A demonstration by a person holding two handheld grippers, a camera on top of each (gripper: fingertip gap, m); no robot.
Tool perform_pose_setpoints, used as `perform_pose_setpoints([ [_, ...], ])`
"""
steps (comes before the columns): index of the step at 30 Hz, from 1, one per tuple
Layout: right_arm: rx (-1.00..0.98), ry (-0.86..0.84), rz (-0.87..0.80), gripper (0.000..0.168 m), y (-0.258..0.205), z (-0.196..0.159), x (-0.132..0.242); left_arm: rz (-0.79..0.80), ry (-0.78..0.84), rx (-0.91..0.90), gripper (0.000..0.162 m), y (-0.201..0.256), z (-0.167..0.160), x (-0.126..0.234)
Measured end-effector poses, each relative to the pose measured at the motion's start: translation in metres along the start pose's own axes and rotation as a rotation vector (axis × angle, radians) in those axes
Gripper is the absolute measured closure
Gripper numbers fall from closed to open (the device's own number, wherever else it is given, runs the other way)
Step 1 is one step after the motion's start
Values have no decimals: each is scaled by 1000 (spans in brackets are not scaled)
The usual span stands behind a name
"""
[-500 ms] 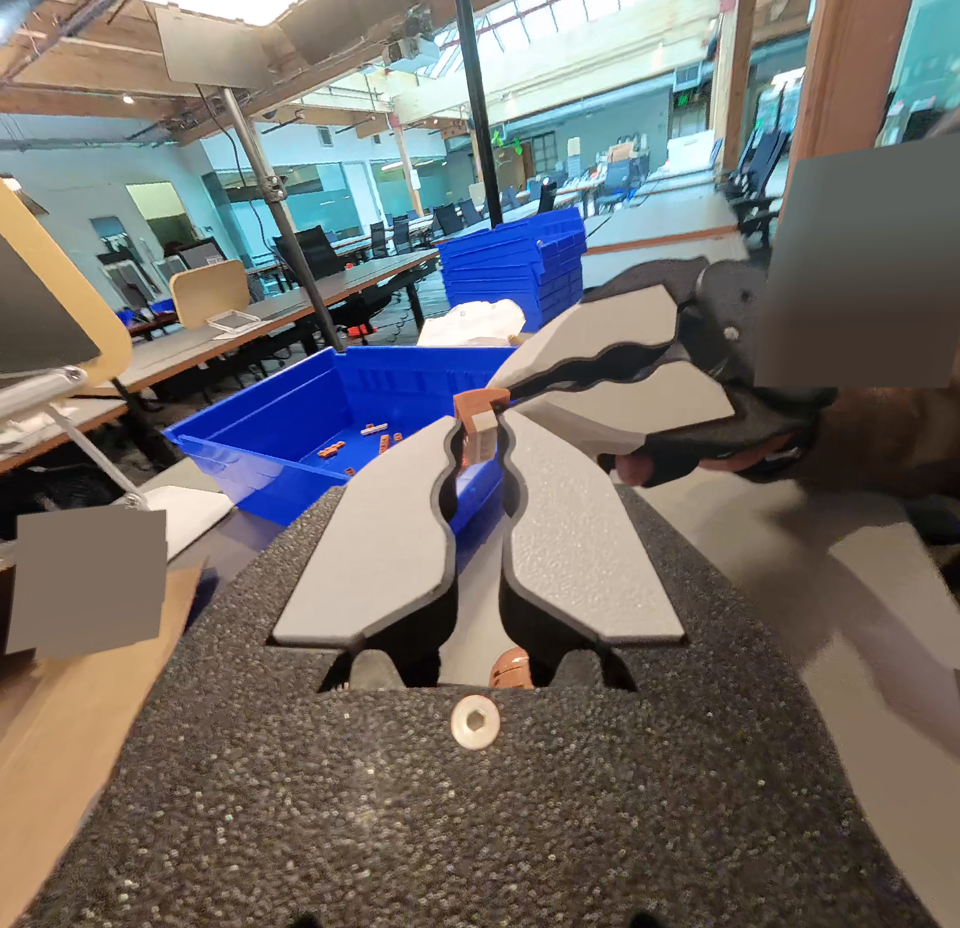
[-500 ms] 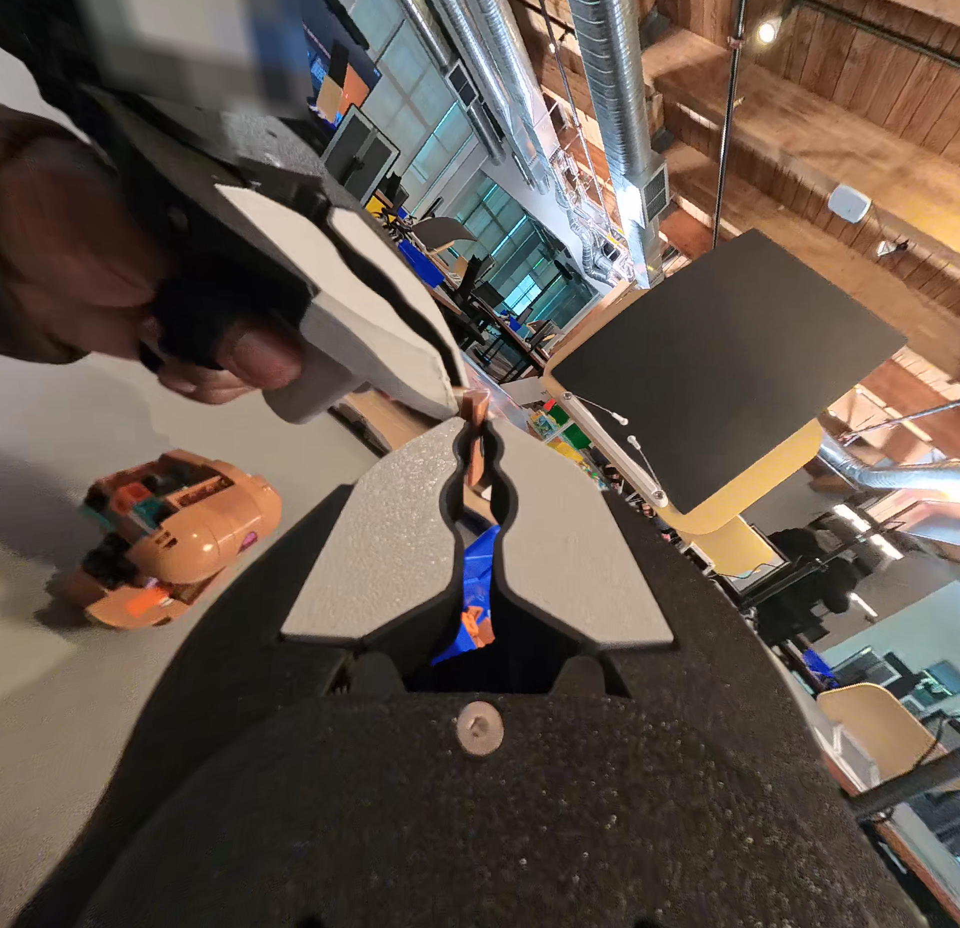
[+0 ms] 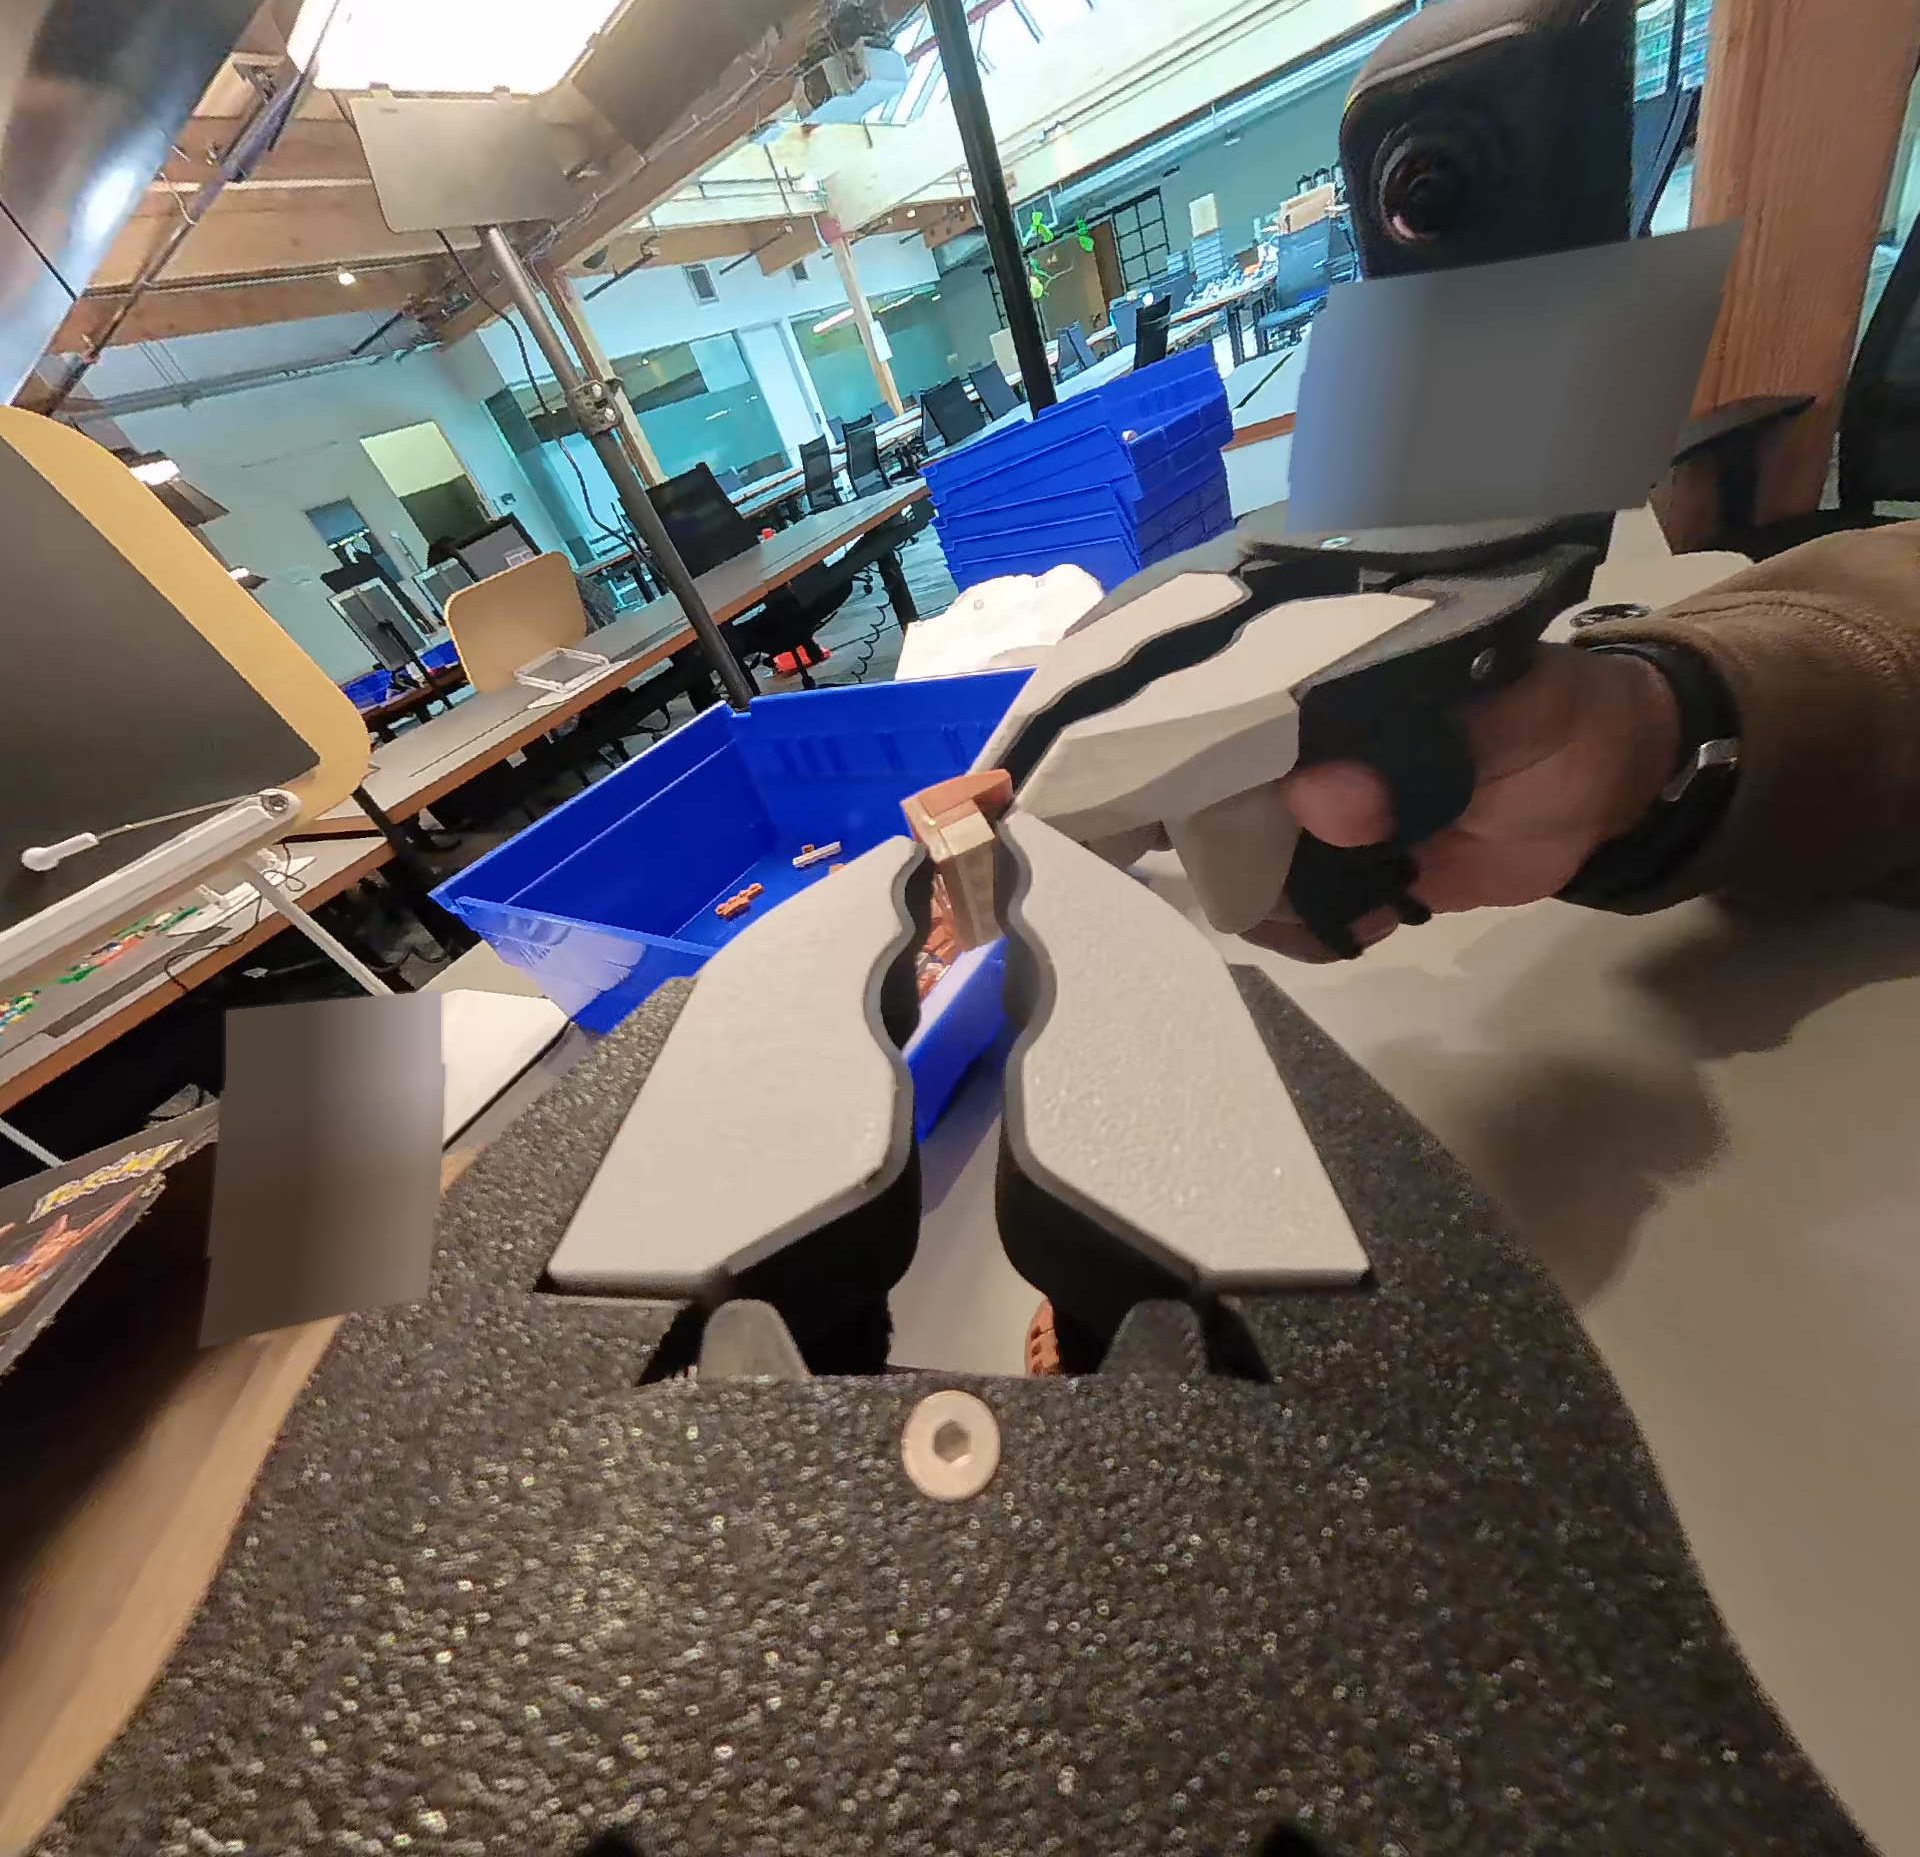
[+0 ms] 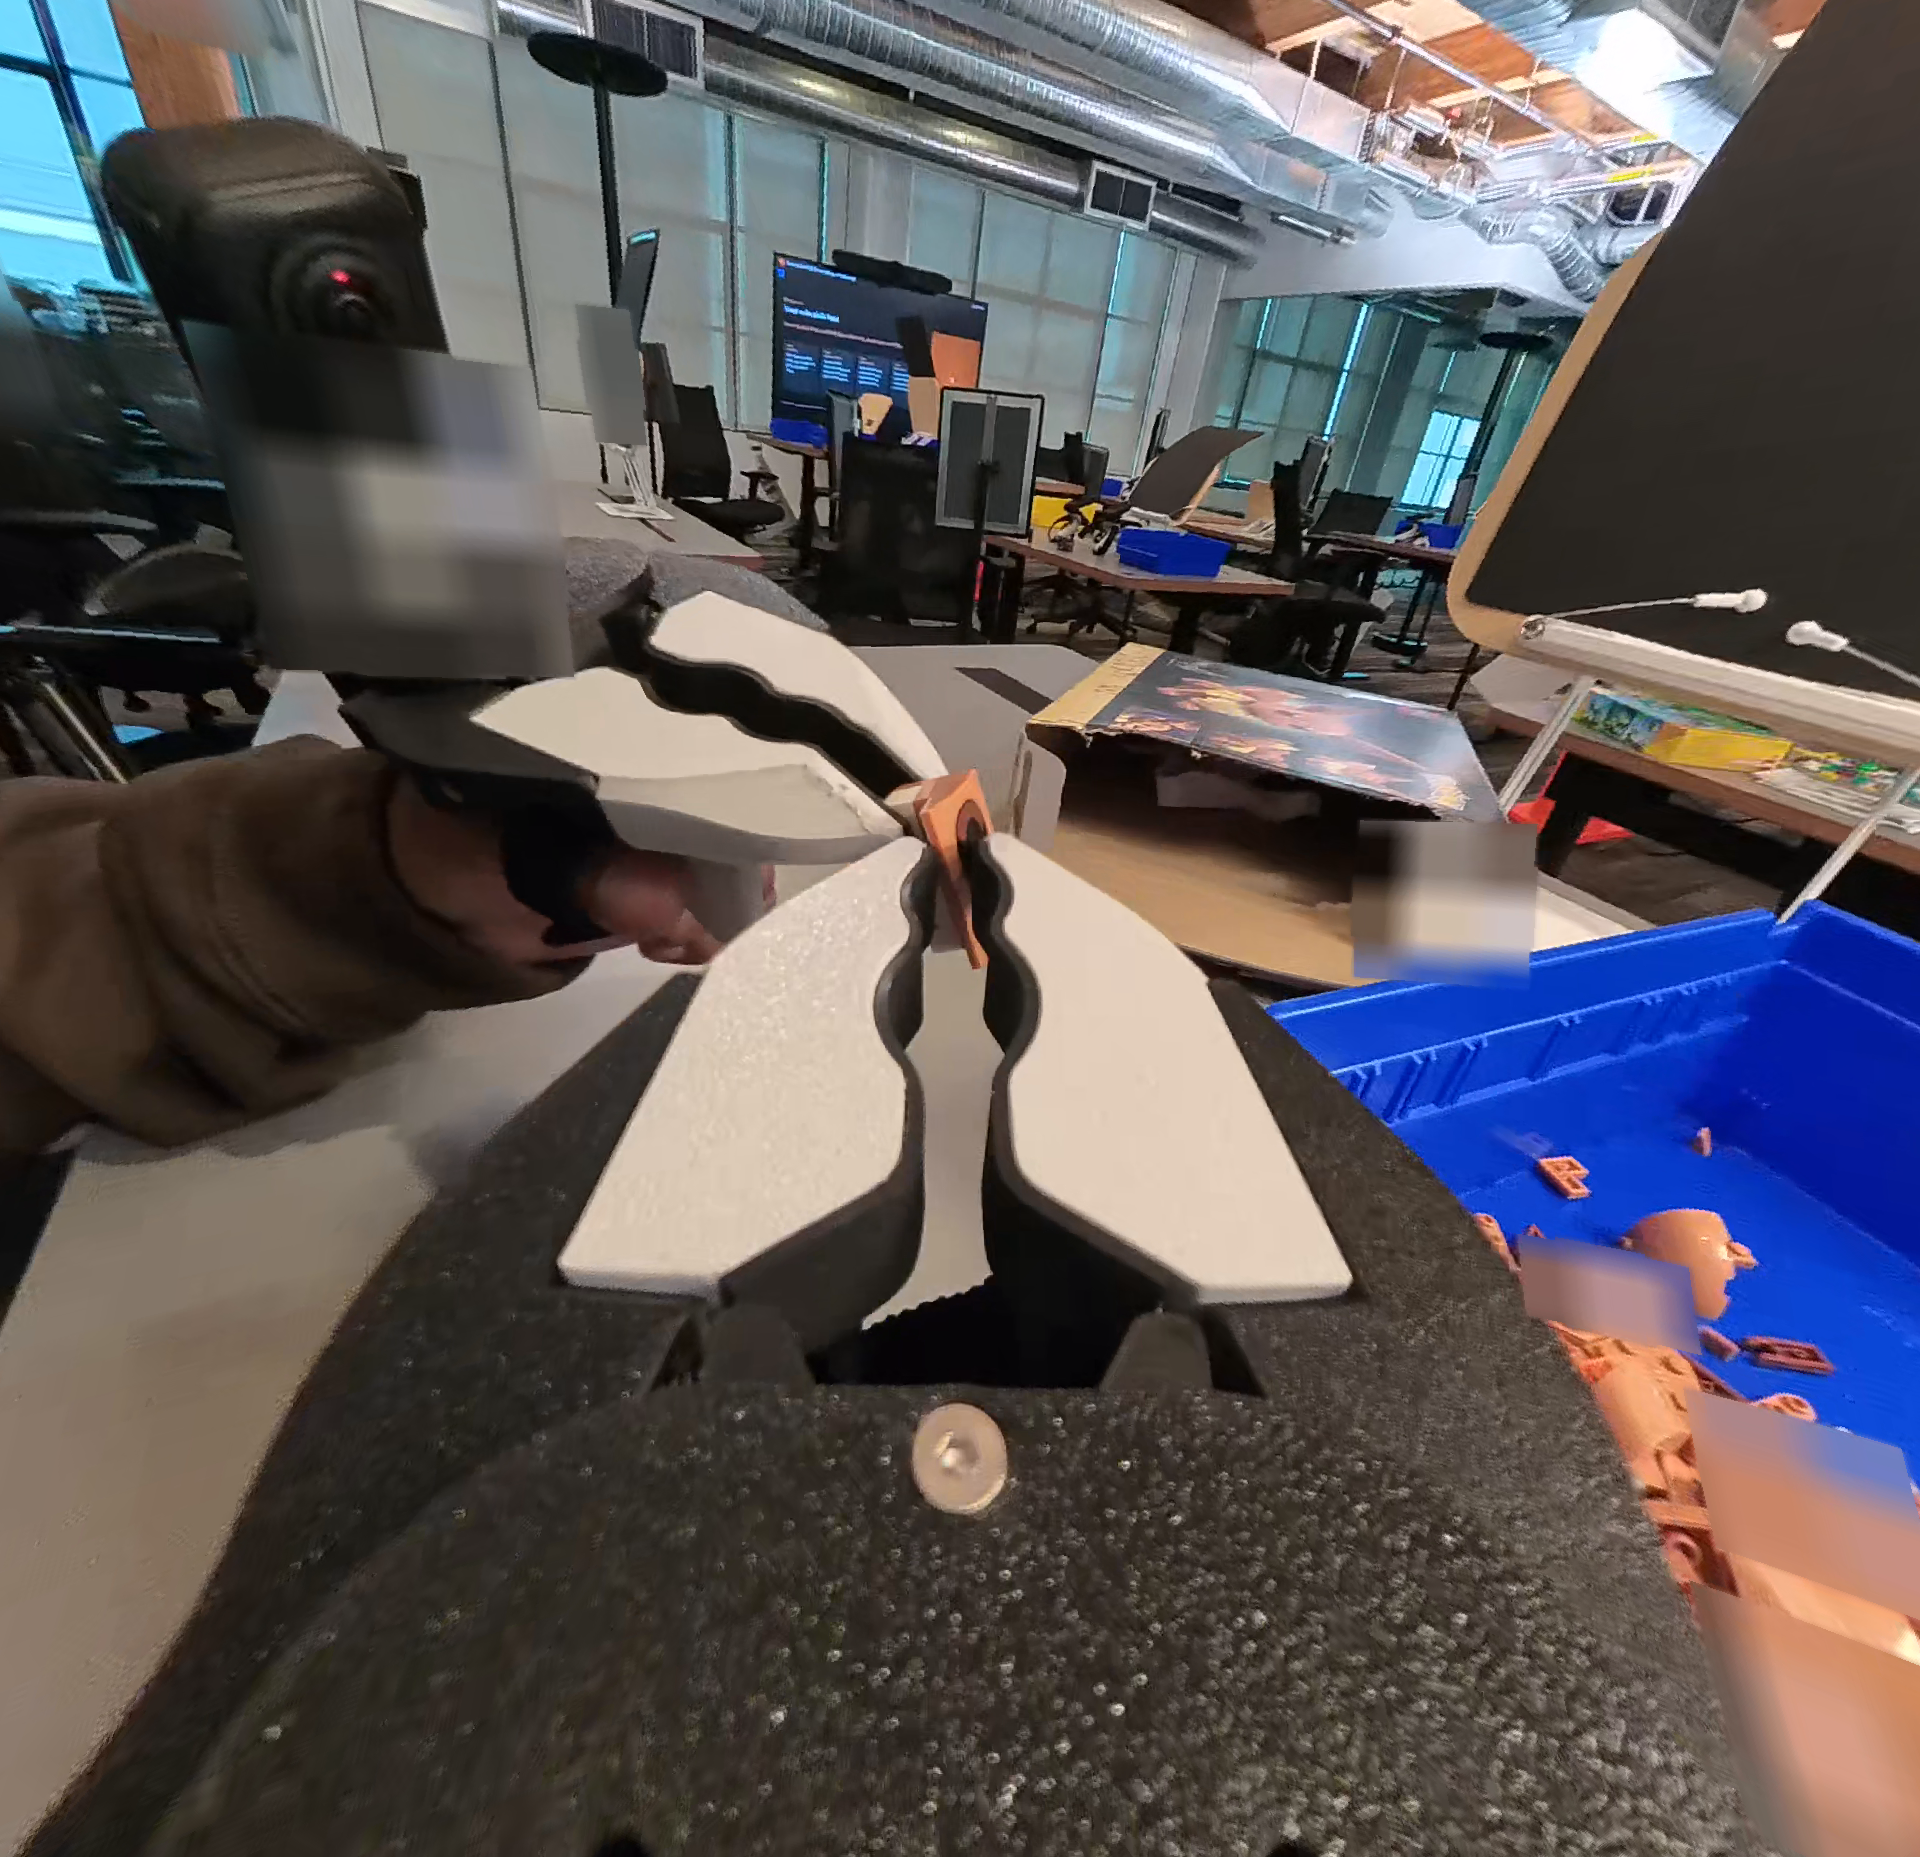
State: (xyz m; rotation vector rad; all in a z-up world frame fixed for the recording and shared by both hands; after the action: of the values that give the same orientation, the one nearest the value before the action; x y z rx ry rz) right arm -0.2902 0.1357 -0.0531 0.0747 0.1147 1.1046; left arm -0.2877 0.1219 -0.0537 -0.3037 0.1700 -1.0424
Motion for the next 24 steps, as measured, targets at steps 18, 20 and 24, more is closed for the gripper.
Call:
perform_pose_setpoints([
  [18,658,-249,-225,162,6,-25,-2,-47,-61,193,151,-2,-13,-2],
  [20,610,-247,-208,163,7,-24,-1,-52,-65,191,151,-1,-14,-3],
  [24,579,-212,-253,165,11,-16,3,-45,-37,203,150,-1,-10,-4],
])
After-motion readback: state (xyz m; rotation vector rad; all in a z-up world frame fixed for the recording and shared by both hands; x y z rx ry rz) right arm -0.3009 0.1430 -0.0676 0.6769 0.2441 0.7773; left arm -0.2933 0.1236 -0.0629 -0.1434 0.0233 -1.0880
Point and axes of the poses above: each gripper's, where its closed fingertips meet, x back along the fingers, z out of its top, y = z × x across the jaws, the point moved 1 cm from there along x, back along the fingers, and after that the axes turned 1 degree about -z, right-handed, at the moved point
